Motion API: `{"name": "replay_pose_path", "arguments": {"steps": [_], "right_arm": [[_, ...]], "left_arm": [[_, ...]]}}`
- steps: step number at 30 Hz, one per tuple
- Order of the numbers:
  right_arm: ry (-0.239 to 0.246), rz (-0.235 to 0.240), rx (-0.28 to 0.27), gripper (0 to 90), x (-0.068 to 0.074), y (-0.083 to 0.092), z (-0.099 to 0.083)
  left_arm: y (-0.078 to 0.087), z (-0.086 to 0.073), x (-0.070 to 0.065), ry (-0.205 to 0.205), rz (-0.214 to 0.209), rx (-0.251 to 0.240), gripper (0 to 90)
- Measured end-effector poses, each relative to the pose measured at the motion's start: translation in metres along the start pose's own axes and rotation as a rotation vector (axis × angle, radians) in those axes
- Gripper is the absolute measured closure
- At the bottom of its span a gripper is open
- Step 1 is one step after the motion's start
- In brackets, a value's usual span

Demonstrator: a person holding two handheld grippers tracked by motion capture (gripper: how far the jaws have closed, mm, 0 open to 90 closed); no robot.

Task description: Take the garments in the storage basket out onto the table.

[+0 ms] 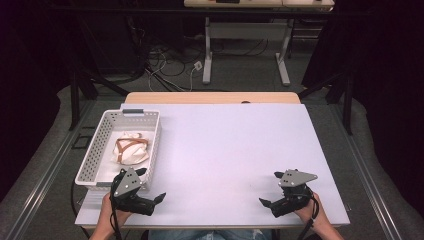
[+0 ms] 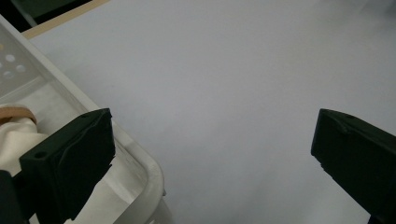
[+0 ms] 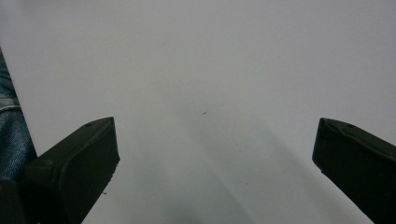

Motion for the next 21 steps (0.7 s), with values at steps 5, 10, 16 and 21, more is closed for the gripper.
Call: {"name": "replay_pose_path", "arguments": {"steps": [5, 10, 16, 21], "right_arm": [[-0.006, 0.002, 0.001, 0.2, 0.0013, 0.0005, -0.0001], [-0.001, 0.002, 0.005, 0.3, 0.0006, -0.0001, 0.0004], [-0.002, 0.003, 0.002, 0.3, 0.0005, 0.0011, 0.0001], [-0.005, 0.008, 0.002, 0.3, 0.0005, -0.0001, 0.0000]], "left_arm": [[0.0007, -0.0004, 0.0001, -0.009, 0.001, -0.002, 0.0], [0.0013, -0.0002, 0.0020, -0.019, 0.011, 0.001, 0.0], [0.0023, 0.0004, 0.0043, 0.000, 0.001, 0.008, 0.0], [0.0050, 0.0026, 0.0070, 0.012, 0.008, 0.004, 0.0]]}}
Point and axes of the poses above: each handheld gripper's, and its own axes: y roughly backward along the jaws, z roughly out of its top, x roughly to its left, the point moved 1 cm from there along -y, roughly forward along the jaws, and after that the axes turned 4 degrees about z, right-handed, at the moved point
